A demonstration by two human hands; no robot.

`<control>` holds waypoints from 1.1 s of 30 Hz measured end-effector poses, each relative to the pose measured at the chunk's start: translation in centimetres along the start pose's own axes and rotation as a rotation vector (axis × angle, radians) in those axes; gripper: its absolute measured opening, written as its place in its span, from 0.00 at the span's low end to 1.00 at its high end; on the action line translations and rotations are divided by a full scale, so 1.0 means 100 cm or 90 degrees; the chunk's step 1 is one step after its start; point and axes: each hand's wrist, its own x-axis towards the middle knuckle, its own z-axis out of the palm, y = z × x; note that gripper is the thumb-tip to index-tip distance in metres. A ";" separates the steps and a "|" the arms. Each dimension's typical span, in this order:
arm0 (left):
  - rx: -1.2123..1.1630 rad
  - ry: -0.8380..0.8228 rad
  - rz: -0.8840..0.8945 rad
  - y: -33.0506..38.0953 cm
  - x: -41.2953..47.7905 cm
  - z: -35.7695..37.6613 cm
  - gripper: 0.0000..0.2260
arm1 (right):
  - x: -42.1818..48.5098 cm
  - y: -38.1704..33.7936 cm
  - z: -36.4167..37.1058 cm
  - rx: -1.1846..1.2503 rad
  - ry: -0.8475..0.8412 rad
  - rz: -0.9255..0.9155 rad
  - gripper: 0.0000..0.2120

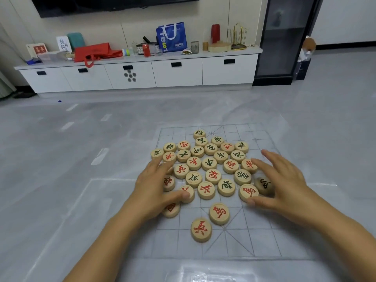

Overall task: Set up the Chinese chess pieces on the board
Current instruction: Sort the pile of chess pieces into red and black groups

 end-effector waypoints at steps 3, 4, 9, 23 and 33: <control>-0.035 0.049 0.027 -0.007 -0.022 -0.007 0.32 | -0.018 -0.004 0.001 -0.004 0.033 -0.052 0.41; -0.032 0.033 0.043 -0.004 -0.030 -0.006 0.35 | -0.024 -0.006 0.005 -0.032 0.028 -0.076 0.40; 0.105 -0.130 0.117 0.022 -0.067 0.022 0.35 | -0.054 -0.032 0.025 -0.045 -0.061 -0.044 0.50; 0.103 -0.129 0.241 0.029 -0.047 0.024 0.37 | -0.040 -0.055 0.034 0.063 -0.027 -0.172 0.33; 0.050 -0.174 0.205 0.013 -0.048 0.008 0.39 | -0.029 -0.055 0.025 0.056 0.001 -0.211 0.21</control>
